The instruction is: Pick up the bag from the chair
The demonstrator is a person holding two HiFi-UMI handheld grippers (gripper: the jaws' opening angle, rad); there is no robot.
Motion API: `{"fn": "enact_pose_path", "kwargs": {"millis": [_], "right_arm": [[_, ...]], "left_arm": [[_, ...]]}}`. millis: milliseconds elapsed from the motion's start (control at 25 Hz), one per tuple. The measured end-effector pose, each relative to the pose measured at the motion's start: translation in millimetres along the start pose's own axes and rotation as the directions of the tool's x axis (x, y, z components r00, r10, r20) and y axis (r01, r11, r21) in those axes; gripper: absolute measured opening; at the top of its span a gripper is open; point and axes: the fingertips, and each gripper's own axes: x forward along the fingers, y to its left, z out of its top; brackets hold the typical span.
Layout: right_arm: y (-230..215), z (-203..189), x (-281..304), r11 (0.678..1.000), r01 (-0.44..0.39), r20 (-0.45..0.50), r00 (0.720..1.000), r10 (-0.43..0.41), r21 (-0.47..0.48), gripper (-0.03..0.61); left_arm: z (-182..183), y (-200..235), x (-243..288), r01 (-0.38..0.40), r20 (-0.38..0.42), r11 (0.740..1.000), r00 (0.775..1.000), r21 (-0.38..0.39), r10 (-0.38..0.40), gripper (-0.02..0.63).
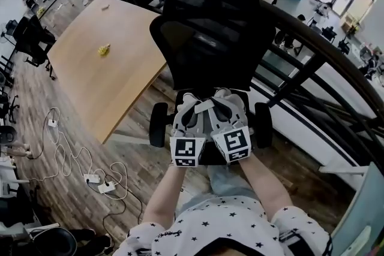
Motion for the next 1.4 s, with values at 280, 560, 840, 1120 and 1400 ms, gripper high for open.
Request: {"fn": "enact_pose_path", "kwargs": {"millis": [280,560,840,1120,1400], "right_arm": [[46,15,-70,0.999,0.051,0.028,0.998,-0.051,0.003,0.002],[103,20,-152,0.997,0.075,0.066,0.995,-0.075,0.011,0.002],[166,23,-237,0.995,0.079,0.094,0.992,-0.084,0.054,0.000],[217,14,-306,0.993,0.062,0.068,0.995,-0.069,0.098,-0.002],[257,44,-341,0.997,0.026,0.088,0.996,-0.032,0.066,-0.001]], "left_arm": [[16,-36,-78,0.036,0.054,0.999,0.998,-0.029,-0.035,0.012],[24,-76,-165,0.059,0.119,0.998,0.991,-0.025,-0.056,0.012],[29,-118,-259,0.075,0.151,0.997,0.986,-0.035,-0.069,0.012],[23,-156,-335,0.081,0.115,0.996,0.990,-0.032,-0.076,0.012],[49,-167,-391,0.092,0.130,0.993,0.988,-0.077,-0.081,0.012]]}}
